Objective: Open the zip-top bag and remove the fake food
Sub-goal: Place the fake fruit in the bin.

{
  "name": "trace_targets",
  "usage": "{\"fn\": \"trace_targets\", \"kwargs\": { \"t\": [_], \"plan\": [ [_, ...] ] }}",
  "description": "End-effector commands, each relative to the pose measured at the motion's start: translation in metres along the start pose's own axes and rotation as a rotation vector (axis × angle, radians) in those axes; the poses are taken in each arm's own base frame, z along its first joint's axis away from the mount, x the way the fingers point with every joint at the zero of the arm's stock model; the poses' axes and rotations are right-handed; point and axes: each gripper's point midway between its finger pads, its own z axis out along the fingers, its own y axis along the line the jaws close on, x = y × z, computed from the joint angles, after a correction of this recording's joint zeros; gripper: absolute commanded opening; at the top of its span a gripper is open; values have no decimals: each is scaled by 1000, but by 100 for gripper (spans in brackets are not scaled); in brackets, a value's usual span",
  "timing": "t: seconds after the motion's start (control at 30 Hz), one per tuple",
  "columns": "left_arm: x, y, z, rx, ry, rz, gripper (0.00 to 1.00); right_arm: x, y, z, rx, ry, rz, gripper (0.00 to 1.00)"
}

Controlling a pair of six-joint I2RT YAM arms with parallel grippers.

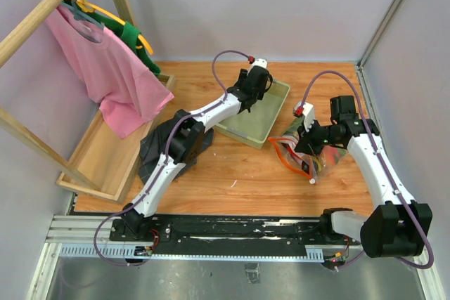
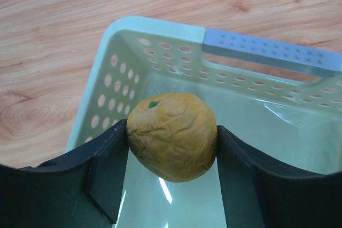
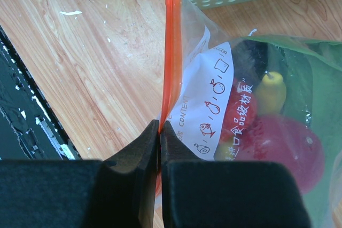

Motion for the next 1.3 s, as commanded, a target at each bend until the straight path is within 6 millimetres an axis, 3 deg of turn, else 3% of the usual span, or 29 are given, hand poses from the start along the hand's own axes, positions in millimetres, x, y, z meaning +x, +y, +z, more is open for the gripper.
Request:
{"fn": "trace_targets", "kwargs": {
  "t": [0.0, 0.13, 0.6, 0.9, 1.27],
  "plan": [
    [-17, 7, 9, 2, -42, -22, 10, 3, 6, 5, -24, 10, 9, 6],
    [-11, 9, 16, 5, -28, -19, 20, 3, 6, 5, -26, 8, 6, 6],
    [-2, 17, 26, -40, -16, -13, 76, 2, 8, 4, -29, 3, 3, 6],
    [-12, 19, 22, -43, -30, -24, 83, 2, 8, 4, -27, 1, 1, 6],
    [-64, 17, -13, 22, -115, -129, 84, 2, 9, 4, -31, -1, 1, 6]
  ]
}}
